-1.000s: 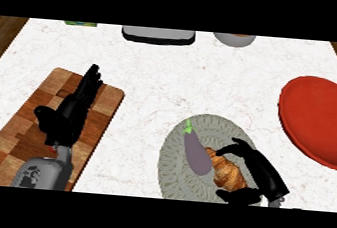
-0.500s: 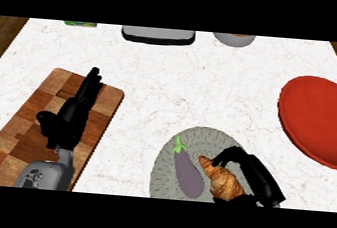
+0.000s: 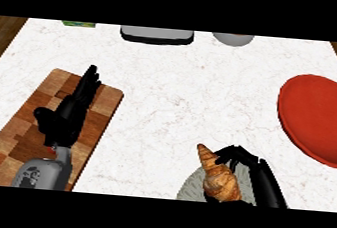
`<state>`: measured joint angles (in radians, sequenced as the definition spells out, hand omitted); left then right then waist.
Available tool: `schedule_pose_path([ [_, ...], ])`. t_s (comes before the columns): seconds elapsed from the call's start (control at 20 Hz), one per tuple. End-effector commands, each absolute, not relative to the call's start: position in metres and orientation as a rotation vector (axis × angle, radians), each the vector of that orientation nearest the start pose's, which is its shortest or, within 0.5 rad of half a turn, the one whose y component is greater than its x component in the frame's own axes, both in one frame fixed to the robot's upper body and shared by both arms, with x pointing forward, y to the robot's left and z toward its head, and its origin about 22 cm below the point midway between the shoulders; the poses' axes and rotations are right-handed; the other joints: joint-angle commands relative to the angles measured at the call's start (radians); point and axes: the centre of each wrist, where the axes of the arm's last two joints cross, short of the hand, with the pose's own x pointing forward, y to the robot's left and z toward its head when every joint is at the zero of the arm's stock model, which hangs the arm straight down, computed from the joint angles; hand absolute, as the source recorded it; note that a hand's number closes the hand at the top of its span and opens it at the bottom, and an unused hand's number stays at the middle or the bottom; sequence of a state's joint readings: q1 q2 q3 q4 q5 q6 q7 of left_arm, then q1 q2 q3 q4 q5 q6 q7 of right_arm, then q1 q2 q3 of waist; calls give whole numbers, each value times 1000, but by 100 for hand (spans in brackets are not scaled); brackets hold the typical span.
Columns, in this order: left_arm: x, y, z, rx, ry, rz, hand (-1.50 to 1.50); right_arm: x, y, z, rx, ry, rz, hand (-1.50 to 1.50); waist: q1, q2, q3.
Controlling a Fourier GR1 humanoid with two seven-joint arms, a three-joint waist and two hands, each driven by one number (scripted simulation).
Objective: Pick the croissant from the placemat and place it in the bowl
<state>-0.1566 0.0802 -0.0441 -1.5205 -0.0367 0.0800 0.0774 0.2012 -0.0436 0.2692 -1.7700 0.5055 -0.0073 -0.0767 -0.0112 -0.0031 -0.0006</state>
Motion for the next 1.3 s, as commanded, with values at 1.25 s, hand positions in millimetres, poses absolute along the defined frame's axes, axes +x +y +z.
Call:
schedule_pose_path([
  [1.25,271,225,25,54,-1586,-117,0,225,-221,248,-818,-1765,324,150,16,3,0],
])
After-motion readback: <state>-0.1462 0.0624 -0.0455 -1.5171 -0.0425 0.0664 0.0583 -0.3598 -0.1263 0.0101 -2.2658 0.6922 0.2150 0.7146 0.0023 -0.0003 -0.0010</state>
